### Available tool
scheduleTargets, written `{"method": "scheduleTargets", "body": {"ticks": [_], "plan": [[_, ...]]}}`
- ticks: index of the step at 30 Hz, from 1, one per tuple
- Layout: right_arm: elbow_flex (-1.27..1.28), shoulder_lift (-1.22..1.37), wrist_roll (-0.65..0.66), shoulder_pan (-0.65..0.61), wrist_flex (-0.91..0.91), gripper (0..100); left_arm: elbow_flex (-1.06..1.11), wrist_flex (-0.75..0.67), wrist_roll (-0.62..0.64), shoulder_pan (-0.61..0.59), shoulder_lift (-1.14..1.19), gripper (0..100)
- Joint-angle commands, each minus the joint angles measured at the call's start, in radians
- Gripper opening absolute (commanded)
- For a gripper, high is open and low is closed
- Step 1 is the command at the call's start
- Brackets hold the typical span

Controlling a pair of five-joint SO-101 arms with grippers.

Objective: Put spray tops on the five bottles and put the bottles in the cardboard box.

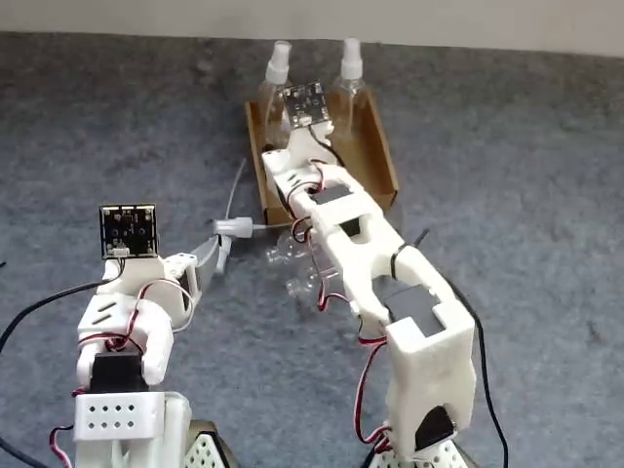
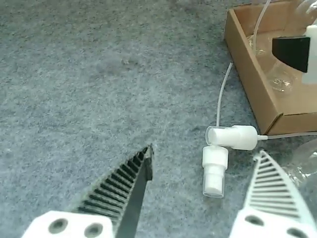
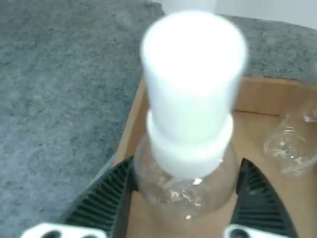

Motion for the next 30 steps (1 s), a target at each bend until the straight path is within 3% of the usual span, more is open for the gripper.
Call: {"method": "scheduleTargets", "body": {"ticks": [1, 19, 25, 30], "plan": [[-0.022, -0.025, -0.008, -0.01, -0.008, 24.9, -0.008, -0.026, 0.003, -0.002, -0.004, 25], [-0.025, -0.031, -0.006, -0.012, -0.001, 28.6, -0.008, -0.028, 0.003, -0.001, -0.001, 25], [-0.022, -0.151, -0.008, -0.012, 0.001, 28.6, -0.008, -0.028, 0.003, -0.001, -0.001, 25], [-0.024, -0.268, -0.011, -0.013, 0.116, 28.6, -0.008, -0.028, 0.003, -0.001, -0.001, 25]]}}
